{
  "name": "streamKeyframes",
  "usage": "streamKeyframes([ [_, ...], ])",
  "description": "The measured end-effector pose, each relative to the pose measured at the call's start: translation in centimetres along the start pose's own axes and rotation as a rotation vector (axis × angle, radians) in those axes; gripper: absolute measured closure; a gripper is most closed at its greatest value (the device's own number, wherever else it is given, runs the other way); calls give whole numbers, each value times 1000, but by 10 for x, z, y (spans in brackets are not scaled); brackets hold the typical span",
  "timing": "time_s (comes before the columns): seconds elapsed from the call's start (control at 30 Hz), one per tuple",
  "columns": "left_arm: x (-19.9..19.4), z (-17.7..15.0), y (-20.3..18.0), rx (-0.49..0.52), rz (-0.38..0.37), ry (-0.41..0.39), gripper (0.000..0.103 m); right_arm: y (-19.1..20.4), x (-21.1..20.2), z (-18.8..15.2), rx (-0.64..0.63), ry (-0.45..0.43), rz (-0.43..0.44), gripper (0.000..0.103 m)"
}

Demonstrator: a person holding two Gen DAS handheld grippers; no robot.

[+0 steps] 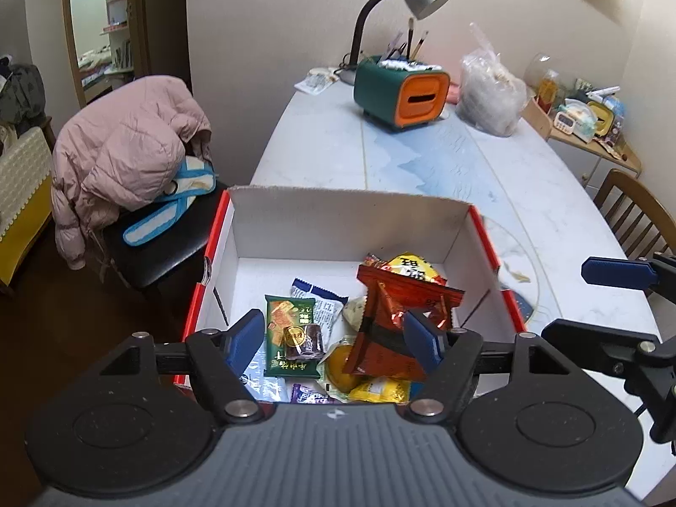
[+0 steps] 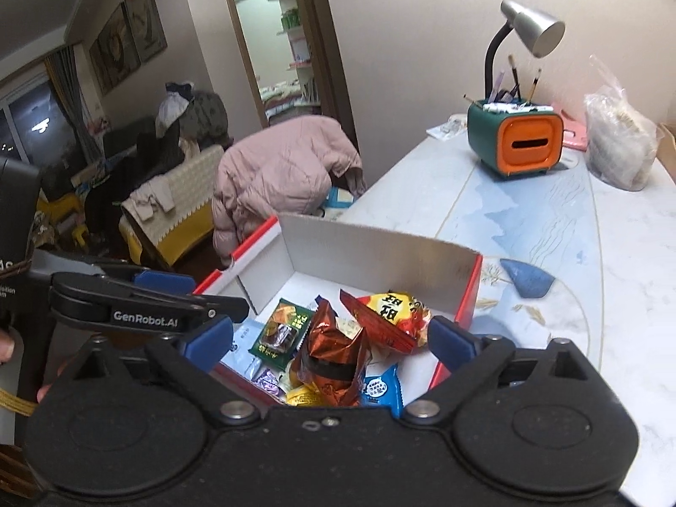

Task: Organize snacks

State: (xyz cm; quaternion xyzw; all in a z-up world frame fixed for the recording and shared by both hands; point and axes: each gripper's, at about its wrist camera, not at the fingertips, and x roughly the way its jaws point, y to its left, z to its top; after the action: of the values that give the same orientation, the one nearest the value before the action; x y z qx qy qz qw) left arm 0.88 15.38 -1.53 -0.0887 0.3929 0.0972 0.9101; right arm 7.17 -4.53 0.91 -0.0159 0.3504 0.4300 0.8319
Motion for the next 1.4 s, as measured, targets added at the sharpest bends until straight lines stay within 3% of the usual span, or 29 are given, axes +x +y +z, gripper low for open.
streamKeyframes([
  [0.1,-8,-2,-2,-1,0,-17,29,2,-9,-1,-1,-34,-12,0],
  [0.4,-33,-10,-9,-17,-12,-68,12,4,-28,-9,49,-110,-67,0],
  [0.63,-48,-17,-14,-16,-32,-95,8,7,-36,-20,83,-135,-104,0],
  [1.4,-54,-27,-23,-31,11,-102,8,10,-42,-29,116,-162,-158,0],
])
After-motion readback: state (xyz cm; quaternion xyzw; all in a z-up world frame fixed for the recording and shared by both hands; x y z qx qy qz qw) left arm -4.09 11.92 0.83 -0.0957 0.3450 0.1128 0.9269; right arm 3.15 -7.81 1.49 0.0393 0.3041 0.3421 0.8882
